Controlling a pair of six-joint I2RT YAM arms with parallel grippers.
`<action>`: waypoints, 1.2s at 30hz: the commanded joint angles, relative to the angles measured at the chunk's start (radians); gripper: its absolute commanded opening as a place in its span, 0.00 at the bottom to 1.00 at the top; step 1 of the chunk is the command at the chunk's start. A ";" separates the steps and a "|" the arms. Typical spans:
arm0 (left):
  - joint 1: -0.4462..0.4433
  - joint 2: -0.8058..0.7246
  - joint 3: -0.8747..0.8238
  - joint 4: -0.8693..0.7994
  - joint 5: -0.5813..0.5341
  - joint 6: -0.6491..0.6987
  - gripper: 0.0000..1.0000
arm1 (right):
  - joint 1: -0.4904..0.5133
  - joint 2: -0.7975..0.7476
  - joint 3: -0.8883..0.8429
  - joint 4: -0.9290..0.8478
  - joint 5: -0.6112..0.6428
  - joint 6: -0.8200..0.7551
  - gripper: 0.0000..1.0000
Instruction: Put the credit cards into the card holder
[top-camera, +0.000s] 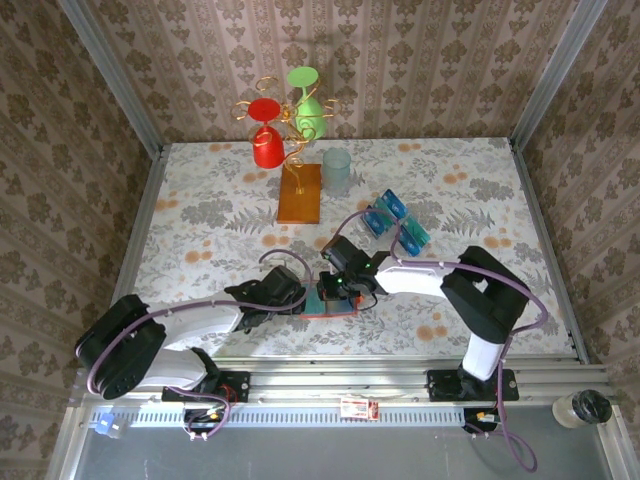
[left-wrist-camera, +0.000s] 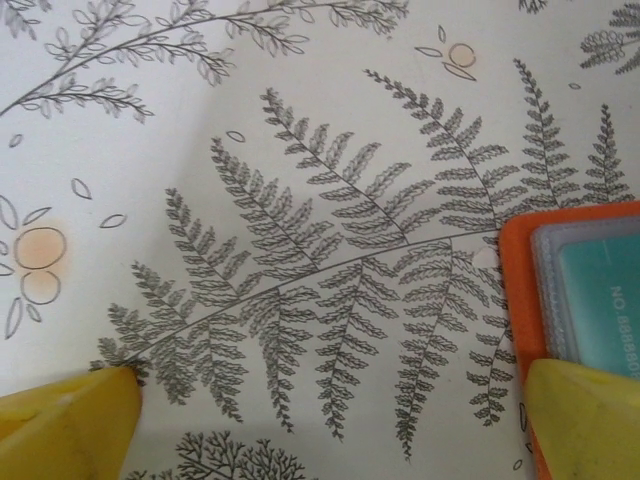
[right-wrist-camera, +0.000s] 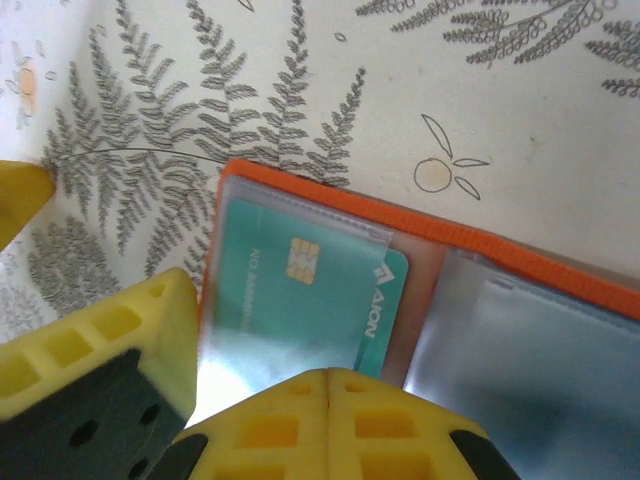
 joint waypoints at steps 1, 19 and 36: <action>0.021 -0.051 -0.011 -0.057 0.009 0.012 1.00 | 0.010 -0.066 -0.012 -0.047 0.038 -0.012 0.04; 0.051 -0.039 -0.021 -0.051 0.038 0.021 1.00 | 0.017 -0.017 -0.052 -0.007 0.029 -0.002 0.03; 0.051 0.052 -0.018 0.010 0.071 0.028 1.00 | 0.034 0.046 -0.022 0.002 0.001 0.011 0.03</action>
